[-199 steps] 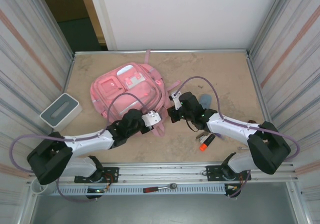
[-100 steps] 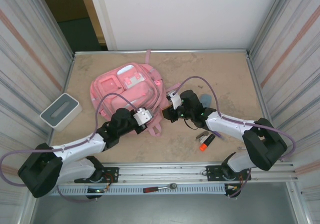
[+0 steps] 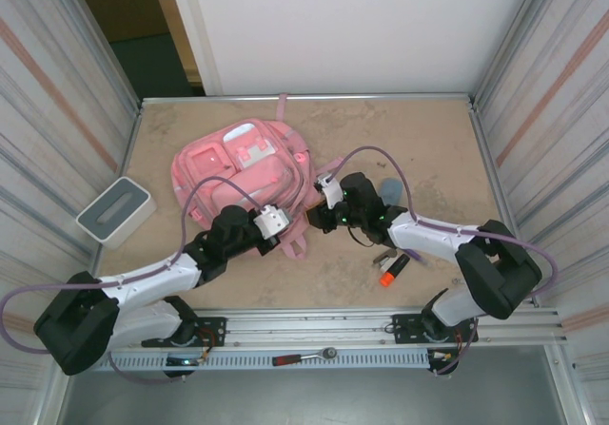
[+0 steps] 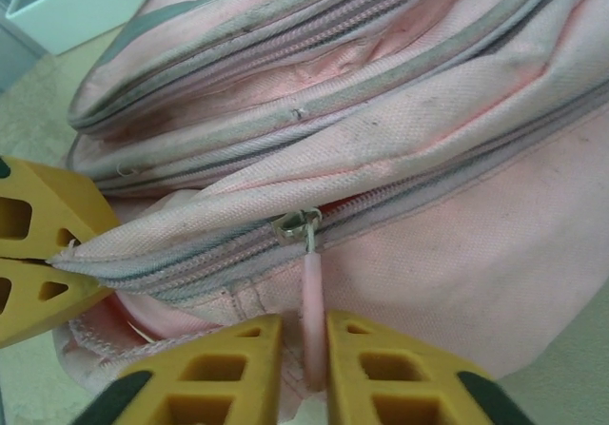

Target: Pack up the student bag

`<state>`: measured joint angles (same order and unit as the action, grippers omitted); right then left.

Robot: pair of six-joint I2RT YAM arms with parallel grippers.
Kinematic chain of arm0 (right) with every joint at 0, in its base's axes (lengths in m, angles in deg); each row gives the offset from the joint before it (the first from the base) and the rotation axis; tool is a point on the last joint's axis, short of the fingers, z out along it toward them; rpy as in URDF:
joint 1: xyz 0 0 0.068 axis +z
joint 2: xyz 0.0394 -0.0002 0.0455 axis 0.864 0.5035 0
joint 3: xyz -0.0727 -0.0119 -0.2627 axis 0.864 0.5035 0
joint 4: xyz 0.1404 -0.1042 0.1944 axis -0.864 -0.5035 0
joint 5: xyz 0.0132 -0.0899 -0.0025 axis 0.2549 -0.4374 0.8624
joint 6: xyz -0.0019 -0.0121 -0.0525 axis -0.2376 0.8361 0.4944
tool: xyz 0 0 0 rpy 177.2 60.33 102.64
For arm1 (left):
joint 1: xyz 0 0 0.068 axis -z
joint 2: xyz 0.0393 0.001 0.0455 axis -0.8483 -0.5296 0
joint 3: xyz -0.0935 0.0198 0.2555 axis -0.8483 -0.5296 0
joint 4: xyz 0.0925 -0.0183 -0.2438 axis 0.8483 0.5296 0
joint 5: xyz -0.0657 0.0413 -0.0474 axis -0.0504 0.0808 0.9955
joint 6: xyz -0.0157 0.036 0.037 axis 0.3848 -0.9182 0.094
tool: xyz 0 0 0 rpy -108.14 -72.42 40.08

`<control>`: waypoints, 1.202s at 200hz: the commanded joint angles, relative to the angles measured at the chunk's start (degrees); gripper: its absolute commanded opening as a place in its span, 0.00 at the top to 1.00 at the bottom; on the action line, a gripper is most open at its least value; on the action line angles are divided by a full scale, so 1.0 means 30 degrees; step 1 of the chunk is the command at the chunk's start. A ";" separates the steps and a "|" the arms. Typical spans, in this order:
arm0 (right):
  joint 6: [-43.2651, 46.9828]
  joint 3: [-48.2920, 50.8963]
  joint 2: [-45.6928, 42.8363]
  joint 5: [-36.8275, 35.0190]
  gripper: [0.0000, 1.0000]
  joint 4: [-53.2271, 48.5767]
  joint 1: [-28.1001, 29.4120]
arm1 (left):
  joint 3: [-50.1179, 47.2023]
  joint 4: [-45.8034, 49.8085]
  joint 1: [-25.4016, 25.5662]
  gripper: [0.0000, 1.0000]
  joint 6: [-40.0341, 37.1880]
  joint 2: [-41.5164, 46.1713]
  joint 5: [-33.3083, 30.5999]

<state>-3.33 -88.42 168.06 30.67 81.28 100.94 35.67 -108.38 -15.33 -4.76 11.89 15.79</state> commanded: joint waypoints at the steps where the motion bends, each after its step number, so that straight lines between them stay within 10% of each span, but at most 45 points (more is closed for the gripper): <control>1: 0.0559 -0.0361 0.0236 -0.0462 0.93 -0.0054 0.0298 | 0.0087 -0.1755 -0.0082 1.00 0.0243 0.0968 0.0877; 119: -0.2186 -0.2990 0.1035 -0.9485 1.00 -0.4054 -0.1699 | -0.1848 -0.1675 -0.0957 1.00 0.2027 0.4953 0.0422; 240: -0.3240 -0.9893 0.8726 -0.1776 1.00 -0.5251 -0.5587 | -0.4517 -0.3442 -0.4213 1.00 0.6113 1.1053 0.6868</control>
<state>-10.17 -115.87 191.40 27.13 66.61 88.30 20.81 -108.14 -27.59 10.22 44.26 26.65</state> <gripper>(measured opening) 0.039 0.064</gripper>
